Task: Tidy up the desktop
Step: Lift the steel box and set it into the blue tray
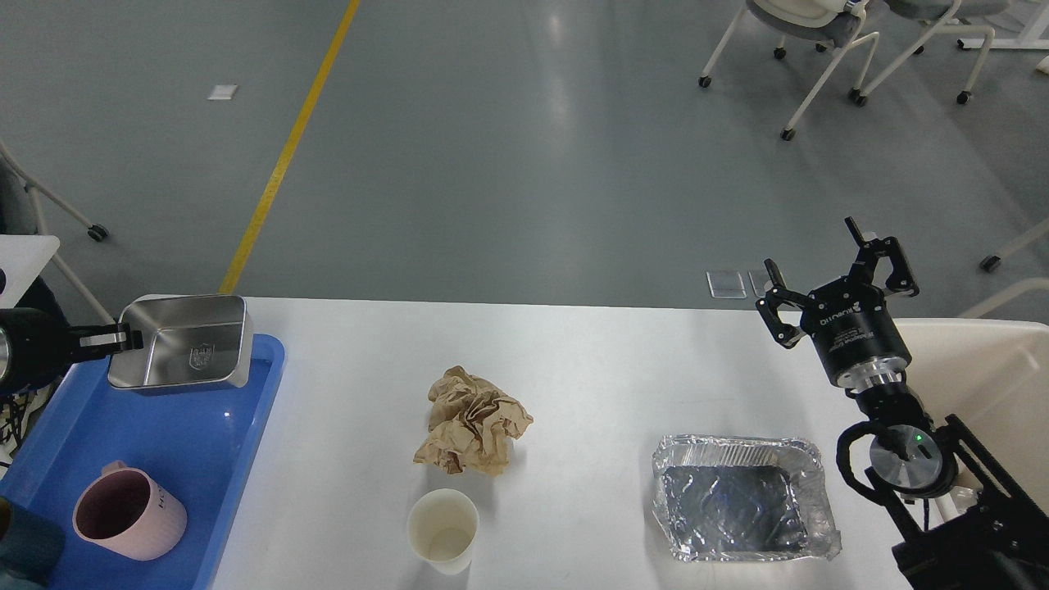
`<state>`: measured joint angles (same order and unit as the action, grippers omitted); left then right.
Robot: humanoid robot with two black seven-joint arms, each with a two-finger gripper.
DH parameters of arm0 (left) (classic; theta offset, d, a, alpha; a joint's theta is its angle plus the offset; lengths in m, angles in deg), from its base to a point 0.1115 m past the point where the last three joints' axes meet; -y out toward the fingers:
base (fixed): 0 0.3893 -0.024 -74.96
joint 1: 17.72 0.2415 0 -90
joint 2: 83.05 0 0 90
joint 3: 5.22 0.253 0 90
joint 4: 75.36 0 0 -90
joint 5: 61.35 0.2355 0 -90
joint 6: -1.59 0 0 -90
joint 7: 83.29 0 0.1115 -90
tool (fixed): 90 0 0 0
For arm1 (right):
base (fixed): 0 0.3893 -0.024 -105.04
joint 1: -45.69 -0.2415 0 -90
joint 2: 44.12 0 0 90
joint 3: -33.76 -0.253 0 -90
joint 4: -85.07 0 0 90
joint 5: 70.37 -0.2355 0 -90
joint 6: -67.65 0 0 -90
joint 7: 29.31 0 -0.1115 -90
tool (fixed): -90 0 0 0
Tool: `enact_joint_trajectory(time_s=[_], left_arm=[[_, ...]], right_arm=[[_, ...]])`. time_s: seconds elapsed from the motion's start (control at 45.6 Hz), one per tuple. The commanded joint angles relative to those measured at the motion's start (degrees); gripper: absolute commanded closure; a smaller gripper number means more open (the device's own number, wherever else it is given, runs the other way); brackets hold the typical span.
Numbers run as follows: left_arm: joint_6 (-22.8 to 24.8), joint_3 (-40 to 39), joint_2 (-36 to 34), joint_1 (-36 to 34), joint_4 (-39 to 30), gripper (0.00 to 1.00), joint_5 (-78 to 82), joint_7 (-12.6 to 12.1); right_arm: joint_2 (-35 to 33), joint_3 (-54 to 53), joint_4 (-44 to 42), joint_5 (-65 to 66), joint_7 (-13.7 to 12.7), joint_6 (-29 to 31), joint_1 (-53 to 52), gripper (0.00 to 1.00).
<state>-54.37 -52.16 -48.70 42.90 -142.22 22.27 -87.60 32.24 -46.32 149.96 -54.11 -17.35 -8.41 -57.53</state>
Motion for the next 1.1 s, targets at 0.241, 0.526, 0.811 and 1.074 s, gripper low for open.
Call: enact_joint_trajectory(time_s=[0.241,0.526,0.811,1.074], left_arm=[[-8.90,1.67,9.24,2.22,12.53,0.98,0.31,-0.09],[-11.19,1.93,9.50,2.84,20.01,0.97,0.22,0.00],[-13.21,2.02,13.19,2.84,24.14,0.90,0.22,-0.09],[-14.88,2.37,13.37,2.66,24.23,0.23,-0.13,0.44]], right_arm=[[0.11,0.01,0.06,0.00,0.00,-0.05,0.21,0.00],[0.20,0.01,-0.03,0.00,0.00,0.03,0.38,0.00],[0.20,0.01,-0.12,0.00,0.00,0.03,0.47,0.00],[0.11,0.10,-0.38,0.00,0.00,0.03,0.56,0.00]])
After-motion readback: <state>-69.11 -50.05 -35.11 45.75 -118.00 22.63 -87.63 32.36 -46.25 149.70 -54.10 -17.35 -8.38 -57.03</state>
